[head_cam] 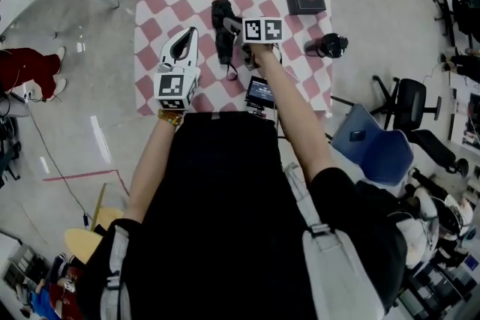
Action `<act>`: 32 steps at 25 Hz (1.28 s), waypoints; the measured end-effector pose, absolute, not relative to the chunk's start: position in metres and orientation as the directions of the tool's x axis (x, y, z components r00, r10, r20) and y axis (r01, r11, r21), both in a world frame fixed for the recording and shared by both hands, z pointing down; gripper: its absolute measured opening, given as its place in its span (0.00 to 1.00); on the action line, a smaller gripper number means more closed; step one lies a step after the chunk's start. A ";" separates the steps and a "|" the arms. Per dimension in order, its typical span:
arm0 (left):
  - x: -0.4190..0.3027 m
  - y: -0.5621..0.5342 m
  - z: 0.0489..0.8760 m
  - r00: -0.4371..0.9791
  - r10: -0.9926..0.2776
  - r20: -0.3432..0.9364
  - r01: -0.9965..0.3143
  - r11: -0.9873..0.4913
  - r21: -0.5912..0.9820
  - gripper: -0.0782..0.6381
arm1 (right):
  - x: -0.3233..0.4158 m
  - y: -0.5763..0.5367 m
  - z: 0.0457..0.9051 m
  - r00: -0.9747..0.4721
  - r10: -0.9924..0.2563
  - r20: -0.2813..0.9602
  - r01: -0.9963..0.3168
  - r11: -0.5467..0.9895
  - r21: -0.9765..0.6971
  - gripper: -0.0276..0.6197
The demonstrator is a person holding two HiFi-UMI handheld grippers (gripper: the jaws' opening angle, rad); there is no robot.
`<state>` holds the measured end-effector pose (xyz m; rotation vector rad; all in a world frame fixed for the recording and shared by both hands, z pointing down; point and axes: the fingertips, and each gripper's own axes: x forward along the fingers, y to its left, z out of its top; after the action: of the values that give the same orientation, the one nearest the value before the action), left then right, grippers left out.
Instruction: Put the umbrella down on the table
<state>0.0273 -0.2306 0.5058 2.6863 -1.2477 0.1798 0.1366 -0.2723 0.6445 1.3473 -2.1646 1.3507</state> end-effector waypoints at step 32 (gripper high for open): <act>0.050 -0.243 0.480 0.702 -0.699 0.136 -0.711 -0.699 0.080 0.13 | 0.145 -0.278 0.555 -0.485 -0.733 0.477 -0.851 0.270 -0.451 0.09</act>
<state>0.0496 -0.2427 0.4798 2.7802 -1.1568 0.1431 0.1452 -0.2785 0.5548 1.4892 -2.3592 1.0117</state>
